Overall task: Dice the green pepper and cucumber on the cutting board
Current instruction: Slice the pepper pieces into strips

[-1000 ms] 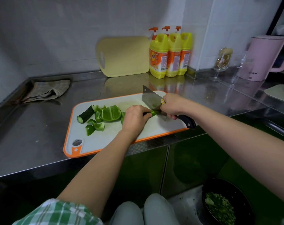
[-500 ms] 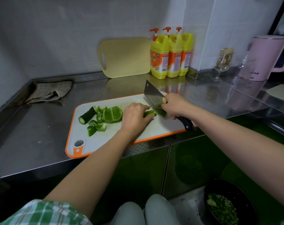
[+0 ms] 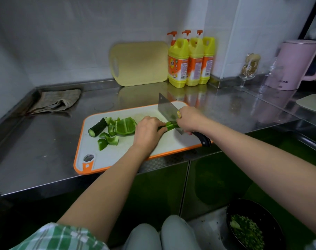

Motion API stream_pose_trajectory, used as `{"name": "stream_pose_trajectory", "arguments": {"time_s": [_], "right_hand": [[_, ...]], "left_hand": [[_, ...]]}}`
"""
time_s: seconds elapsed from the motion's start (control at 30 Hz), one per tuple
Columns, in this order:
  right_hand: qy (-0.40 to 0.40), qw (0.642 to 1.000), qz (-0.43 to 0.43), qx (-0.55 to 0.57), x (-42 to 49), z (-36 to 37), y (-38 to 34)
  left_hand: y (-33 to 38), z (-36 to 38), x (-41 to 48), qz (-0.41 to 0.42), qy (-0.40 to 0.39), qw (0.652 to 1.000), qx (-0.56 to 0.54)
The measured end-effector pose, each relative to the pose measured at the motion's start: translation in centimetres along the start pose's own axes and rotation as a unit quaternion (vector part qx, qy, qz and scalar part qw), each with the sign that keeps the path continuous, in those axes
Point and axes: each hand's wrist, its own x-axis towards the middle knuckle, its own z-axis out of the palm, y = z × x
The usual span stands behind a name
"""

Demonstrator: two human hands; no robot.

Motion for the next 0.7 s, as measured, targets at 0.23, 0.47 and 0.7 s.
{"name": "stream_pose_trajectory", "arguments": {"time_s": [0.23, 0.47, 0.7], "right_hand": [[-0.006, 0.999, -0.007, 0.038, -0.4, -1.7, 0.2], [-0.052, 0.998, 0.008, 0.042, -0.7, -1.5, -0.4], [0.015, 0.999, 0.007, 0.032, 0.2, 0.3, 0.0]], "left_hand": [[-0.1, 0.0, 0.0, 0.004, 0.003, 1.0, -0.003], [-0.1, 0.1, 0.0, 0.005, 0.007, 1.0, -0.01], [-0.1, 0.0, -0.1, 0.005, 0.004, 1.0, -0.009]]}}
